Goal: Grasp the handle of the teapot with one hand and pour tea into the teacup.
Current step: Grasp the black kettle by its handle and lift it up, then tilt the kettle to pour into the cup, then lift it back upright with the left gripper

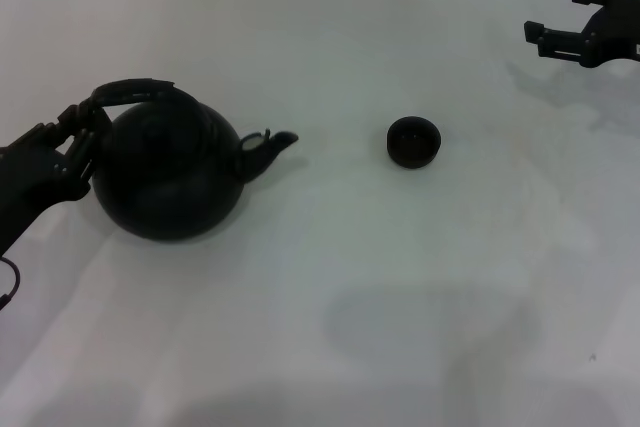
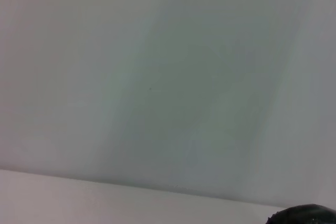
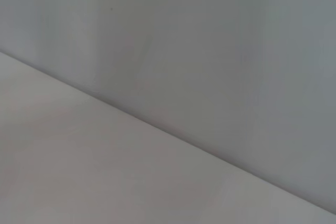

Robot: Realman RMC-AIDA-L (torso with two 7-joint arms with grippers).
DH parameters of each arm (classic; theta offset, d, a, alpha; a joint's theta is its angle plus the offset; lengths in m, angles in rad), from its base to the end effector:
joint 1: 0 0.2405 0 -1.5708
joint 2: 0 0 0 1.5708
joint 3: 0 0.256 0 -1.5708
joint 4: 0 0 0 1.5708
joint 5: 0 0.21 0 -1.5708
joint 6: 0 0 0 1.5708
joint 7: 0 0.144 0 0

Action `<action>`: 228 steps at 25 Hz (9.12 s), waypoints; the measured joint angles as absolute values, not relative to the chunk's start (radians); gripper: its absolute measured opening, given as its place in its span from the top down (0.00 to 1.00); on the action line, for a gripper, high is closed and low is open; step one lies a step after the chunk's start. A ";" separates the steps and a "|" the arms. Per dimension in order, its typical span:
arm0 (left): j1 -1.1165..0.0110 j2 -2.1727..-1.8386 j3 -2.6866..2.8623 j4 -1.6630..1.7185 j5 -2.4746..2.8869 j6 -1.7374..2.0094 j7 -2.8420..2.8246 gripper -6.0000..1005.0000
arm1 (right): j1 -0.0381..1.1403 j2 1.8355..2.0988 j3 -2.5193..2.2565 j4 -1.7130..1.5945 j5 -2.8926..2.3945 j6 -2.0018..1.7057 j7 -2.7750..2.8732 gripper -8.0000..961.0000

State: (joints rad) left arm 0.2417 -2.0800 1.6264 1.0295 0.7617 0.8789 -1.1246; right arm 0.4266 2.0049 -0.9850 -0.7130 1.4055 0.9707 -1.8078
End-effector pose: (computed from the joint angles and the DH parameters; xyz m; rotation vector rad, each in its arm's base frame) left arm -0.3172 0.2260 -0.0079 -1.9085 -0.9437 -0.8552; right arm 0.3164 0.3759 0.0343 -2.2932 0.5877 0.3214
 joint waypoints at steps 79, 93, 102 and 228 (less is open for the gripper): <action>-0.403 -2.076 1.343 1.100 1.729 0.763 -1.749 0.79 | 0.426 2.011 -0.997 -0.606 1.616 0.952 -1.944 0.10; -0.490 -2.077 1.414 1.143 2.004 0.785 -1.977 0.81 | 0.416 2.008 -0.986 -0.606 1.670 1.007 -1.922 0.10; -0.486 -2.077 1.486 1.256 2.237 0.786 -2.144 0.82 | 0.414 2.008 -0.986 -0.604 1.690 1.018 -1.919 0.10; -0.656 -2.086 1.824 1.416 2.815 0.876 -2.396 0.86 | 0.428 2.009 -0.974 -0.569 1.715 0.973 -1.944 0.10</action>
